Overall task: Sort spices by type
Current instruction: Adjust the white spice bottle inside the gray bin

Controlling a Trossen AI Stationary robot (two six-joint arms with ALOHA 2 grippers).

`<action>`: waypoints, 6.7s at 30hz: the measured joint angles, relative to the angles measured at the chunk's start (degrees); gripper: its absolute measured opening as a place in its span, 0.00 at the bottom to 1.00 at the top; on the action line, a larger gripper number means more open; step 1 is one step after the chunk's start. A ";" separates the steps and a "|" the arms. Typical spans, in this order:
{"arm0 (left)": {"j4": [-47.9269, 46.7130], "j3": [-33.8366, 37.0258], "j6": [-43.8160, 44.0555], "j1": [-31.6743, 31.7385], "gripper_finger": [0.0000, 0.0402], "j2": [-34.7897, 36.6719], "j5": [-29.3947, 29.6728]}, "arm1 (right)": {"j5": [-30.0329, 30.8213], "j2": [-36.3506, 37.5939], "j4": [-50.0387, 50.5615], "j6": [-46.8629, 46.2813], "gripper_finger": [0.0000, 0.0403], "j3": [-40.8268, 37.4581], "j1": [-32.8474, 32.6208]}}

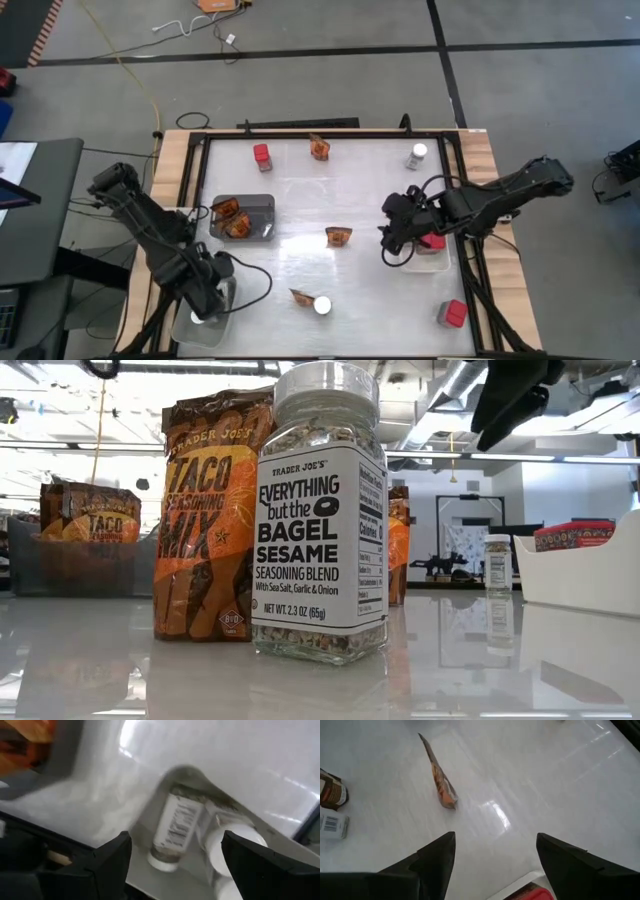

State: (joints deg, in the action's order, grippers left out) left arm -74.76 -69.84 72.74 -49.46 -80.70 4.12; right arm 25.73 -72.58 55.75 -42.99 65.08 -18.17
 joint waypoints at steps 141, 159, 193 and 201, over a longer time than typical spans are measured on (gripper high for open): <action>28.19 24.17 13.79 -9.04 0.52 7.49 0.13 | -0.17 -0.07 -8.62 1.07 0.76 0.04 3.32; 28.75 23.98 6.50 -9.02 0.53 2.03 2.55 | -0.17 -0.07 -8.64 1.01 0.76 0.04 3.28; 28.02 23.08 4.47 -3.60 0.06 4.79 5.37 | -0.17 -0.07 -8.65 1.01 0.76 0.05 3.21; 29.97 23.08 6.12 -3.60 0.23 4.80 5.61 | -0.17 -0.07 -8.64 1.48 0.76 0.07 3.21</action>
State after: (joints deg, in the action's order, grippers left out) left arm -44.78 -46.76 78.86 -53.06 -75.90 9.74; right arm 25.56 -72.64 47.11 -41.51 65.14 -14.96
